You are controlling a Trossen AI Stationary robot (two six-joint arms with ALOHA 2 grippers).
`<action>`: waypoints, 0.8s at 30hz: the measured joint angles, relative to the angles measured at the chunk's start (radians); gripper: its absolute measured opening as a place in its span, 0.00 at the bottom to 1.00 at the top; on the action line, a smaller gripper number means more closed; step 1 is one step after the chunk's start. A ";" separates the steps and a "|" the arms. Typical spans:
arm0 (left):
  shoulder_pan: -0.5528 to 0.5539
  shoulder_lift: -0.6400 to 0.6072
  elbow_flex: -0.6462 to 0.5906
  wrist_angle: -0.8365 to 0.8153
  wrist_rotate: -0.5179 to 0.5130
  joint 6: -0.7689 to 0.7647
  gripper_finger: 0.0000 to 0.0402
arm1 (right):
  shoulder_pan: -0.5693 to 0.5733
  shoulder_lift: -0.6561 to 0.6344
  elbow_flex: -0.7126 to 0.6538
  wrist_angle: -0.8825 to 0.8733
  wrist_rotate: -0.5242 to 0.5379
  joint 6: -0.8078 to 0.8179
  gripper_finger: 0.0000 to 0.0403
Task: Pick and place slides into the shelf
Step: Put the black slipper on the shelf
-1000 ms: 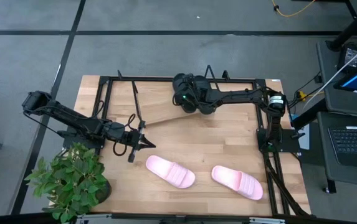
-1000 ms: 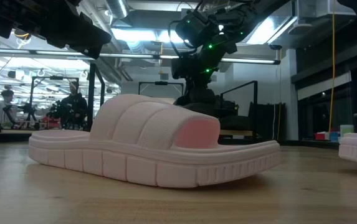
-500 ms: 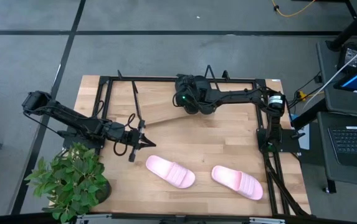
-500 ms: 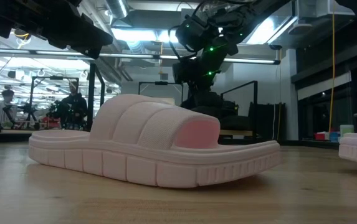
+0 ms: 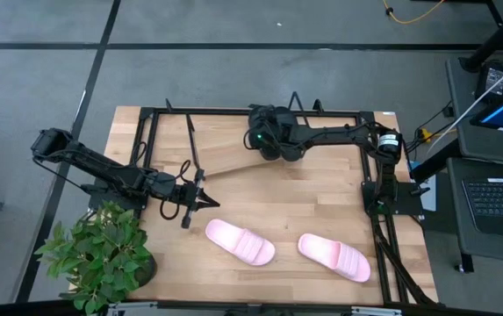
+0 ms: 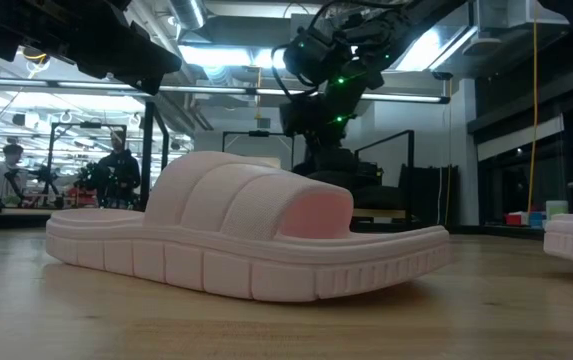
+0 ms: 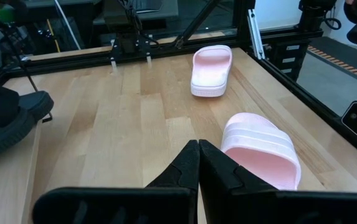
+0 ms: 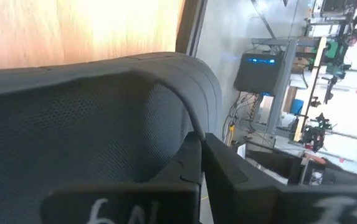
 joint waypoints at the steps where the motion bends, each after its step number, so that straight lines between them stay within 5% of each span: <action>1: 0.000 0.000 0.000 0.000 0.000 0.000 0.00 | -0.001 0.000 0.000 -0.007 0.000 0.011 0.02; 24: 0.000 0.000 0.000 0.000 0.000 0.000 0.00 | -0.002 0.000 0.001 -0.047 -0.030 0.032 0.02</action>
